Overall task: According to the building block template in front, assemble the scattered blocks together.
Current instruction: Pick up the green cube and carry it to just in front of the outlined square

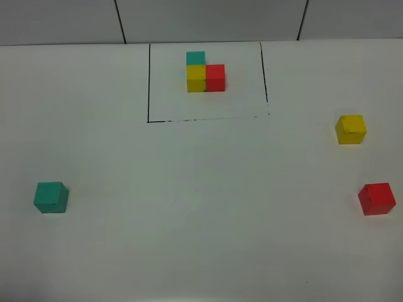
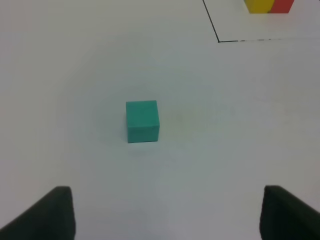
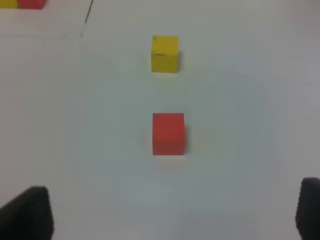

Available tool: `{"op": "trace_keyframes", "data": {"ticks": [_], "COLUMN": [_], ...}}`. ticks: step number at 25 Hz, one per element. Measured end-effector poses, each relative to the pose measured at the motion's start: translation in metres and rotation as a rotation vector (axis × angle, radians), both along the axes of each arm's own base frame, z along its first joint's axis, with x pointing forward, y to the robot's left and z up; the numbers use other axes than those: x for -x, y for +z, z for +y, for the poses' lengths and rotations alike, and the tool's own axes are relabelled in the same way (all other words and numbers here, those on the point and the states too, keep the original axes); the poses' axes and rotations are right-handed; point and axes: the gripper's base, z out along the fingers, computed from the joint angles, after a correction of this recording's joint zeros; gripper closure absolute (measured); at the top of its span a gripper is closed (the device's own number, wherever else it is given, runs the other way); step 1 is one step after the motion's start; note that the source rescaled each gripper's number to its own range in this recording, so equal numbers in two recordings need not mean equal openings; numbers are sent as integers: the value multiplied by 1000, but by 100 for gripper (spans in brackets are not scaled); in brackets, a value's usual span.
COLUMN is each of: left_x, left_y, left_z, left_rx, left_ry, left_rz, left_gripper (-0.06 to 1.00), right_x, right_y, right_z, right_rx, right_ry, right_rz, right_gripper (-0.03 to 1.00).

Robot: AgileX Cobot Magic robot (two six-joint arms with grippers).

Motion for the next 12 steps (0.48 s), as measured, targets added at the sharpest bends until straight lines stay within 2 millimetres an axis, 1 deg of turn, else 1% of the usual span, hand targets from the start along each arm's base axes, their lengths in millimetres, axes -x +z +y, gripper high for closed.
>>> {"op": "trace_keyframes", "data": {"ticks": [12], "left_x": [0], "left_y": [0], "left_z": [0], "left_rx": [0], "left_ry": [0], "left_rz": [0], "left_gripper": [-4], "right_x": [0], "right_y": [0], "right_z": [0], "right_rx": [0], "right_ry": [0], "right_rz": [0], "right_gripper": [-3]}}
